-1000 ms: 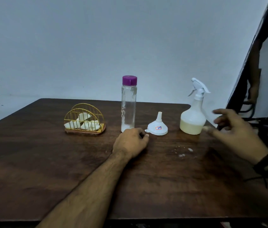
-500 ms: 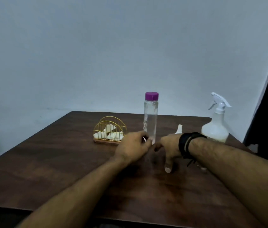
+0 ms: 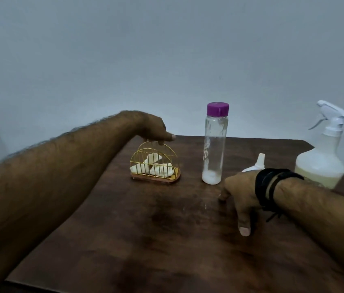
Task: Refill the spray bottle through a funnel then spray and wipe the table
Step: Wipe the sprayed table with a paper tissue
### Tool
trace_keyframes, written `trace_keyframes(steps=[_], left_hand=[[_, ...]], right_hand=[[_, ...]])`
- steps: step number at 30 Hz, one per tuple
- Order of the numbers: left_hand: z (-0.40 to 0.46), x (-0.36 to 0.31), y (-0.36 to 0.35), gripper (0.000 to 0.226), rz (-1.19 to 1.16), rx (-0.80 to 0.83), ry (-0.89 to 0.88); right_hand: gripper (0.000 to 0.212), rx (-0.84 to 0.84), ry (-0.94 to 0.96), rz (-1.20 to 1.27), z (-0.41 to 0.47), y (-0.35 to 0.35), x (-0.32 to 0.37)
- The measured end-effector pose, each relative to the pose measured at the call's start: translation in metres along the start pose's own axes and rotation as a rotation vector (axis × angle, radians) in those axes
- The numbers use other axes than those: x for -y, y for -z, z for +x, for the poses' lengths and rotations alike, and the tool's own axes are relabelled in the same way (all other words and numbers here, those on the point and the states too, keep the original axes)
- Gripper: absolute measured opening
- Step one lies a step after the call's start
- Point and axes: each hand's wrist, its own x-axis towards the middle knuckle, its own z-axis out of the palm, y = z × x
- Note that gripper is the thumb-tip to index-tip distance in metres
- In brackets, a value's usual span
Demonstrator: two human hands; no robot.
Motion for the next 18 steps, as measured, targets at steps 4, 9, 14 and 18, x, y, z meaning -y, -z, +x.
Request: trace_keyframes(steps=[4,9,14,18], left_hand=[[0.004,-0.012,0.004,0.060,0.034,0.057,0.101],[0.000,-0.019,0.001,0.071,0.028,0.233,0.169],[-0.002,-0.022,-0.008,0.079,-0.016,0.294,0.187],[-0.005,-0.024,-0.014,0.081,-0.098,0.274,0.207]], right_hand=[[0.095,0.004,0.006,0.015,-0.004,0.001,0.001],[0.093,0.002,0.010,0.014,-0.005,0.000,0.001],[0.094,-0.003,0.017,0.000,-0.005,0.000,0.003],[0.096,0.009,0.024,0.022,-0.005,0.000,0.002]])
